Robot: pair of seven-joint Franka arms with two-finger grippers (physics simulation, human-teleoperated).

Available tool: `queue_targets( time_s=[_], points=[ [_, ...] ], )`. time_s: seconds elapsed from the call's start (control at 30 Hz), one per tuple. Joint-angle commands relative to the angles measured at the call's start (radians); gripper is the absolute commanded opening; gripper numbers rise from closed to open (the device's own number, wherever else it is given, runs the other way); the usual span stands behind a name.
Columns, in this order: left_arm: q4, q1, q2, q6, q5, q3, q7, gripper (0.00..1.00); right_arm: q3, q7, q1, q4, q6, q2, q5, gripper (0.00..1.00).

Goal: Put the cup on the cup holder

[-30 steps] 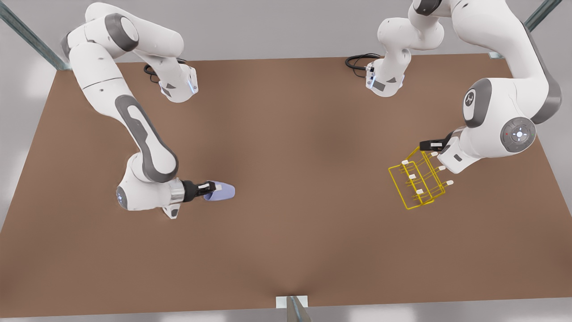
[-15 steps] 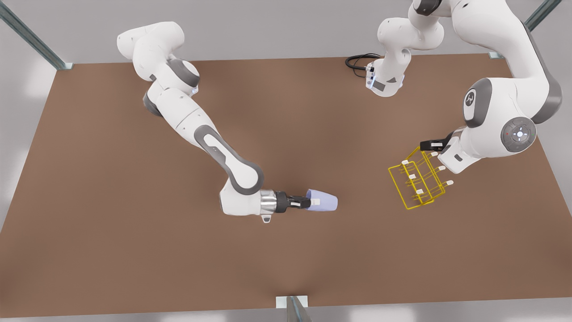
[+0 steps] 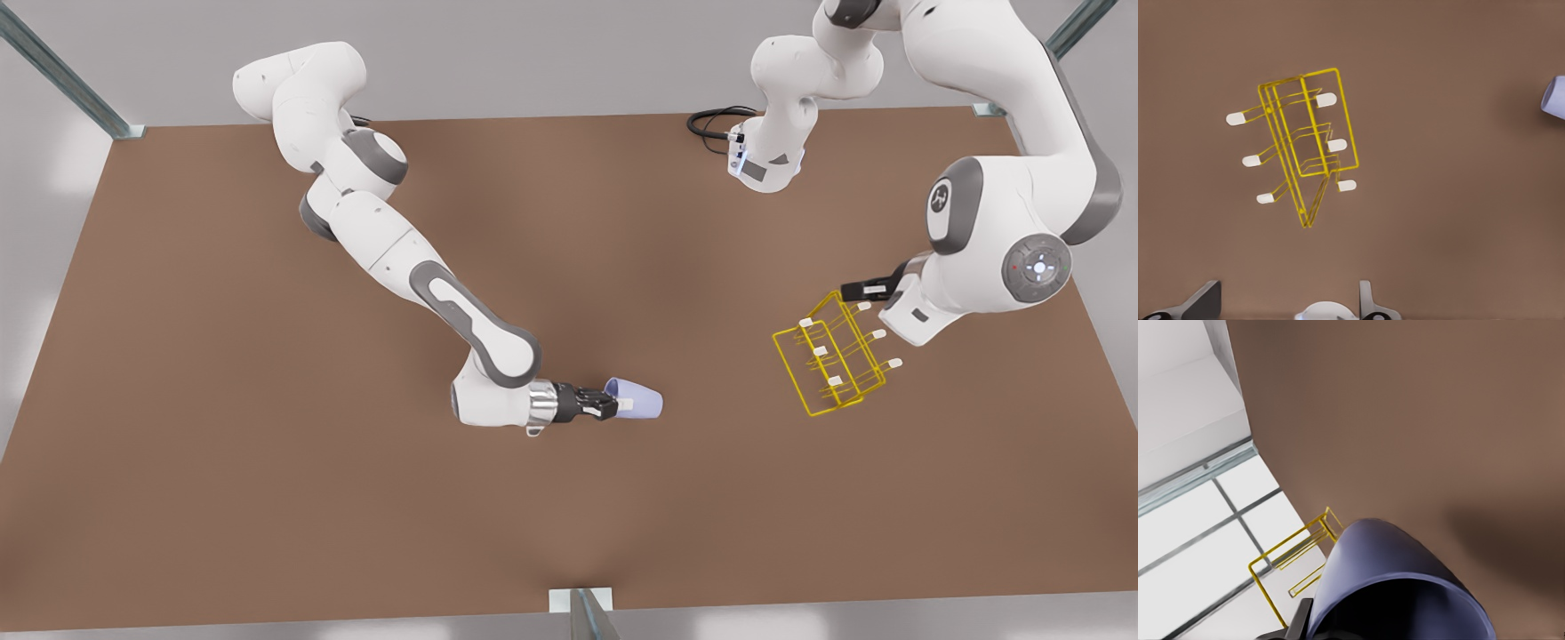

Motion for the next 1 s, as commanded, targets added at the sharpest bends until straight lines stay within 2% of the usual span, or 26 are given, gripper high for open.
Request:
queue_targets(
  time_s=[0.0,0.27,0.37,0.57,0.6,0.63,0.77,0.87,0.9,0.97],
  points=[
    [-0.001,0.0,0.001,0.003,0.001,0.0,-0.048,1.0,0.0,0.127,0.0,0.0,-0.006,0.0,-0.014,0.21],
    [-0.009,0.0,0.004,0.005,0.001,0.0,-0.054,1.0,-0.004,0.126,0.002,-0.008,-0.007,0.014,-0.048,0.21],
    [-0.019,0.0,0.001,0.031,-0.001,-0.011,-0.209,1.0,-0.006,0.124,0.003,-0.011,-0.007,0.02,-0.049,0.21],
    [-0.021,-0.001,-0.002,0.04,-0.005,-0.012,-0.227,1.0,-0.006,0.127,0.005,-0.014,-0.006,0.032,-0.049,0.21],
    [-0.022,-0.001,-0.003,0.04,-0.005,-0.012,-0.229,1.0,-0.006,0.13,0.005,-0.016,0.002,0.034,-0.055,0.95],
    [-0.029,-0.001,-0.005,0.04,-0.005,-0.012,-0.235,1.0,-0.004,0.138,0.003,-0.019,0.002,0.034,-0.108,1.0],
    [-0.03,-0.001,-0.006,0.04,-0.01,-0.04,-0.298,1.0,-0.004,0.139,0.002,-0.028,-0.006,0.021,-0.112,1.0],
    [-0.039,-0.011,0.014,0.146,-0.034,-0.125,-0.695,1.0,-0.02,0.133,-0.015,-0.071,-0.048,-0.006,-0.114,1.0],
    [-0.045,-0.012,0.023,0.184,-0.034,-0.156,-0.782,1.0,-0.046,0.13,-0.021,-0.072,-0.116,-0.02,-0.111,1.0],
    [-0.045,-0.012,0.034,0.207,-0.042,-0.161,-0.826,1.0,-0.05,0.109,-0.03,-0.082,-0.128,-0.022,-0.111,1.0]
  ],
)
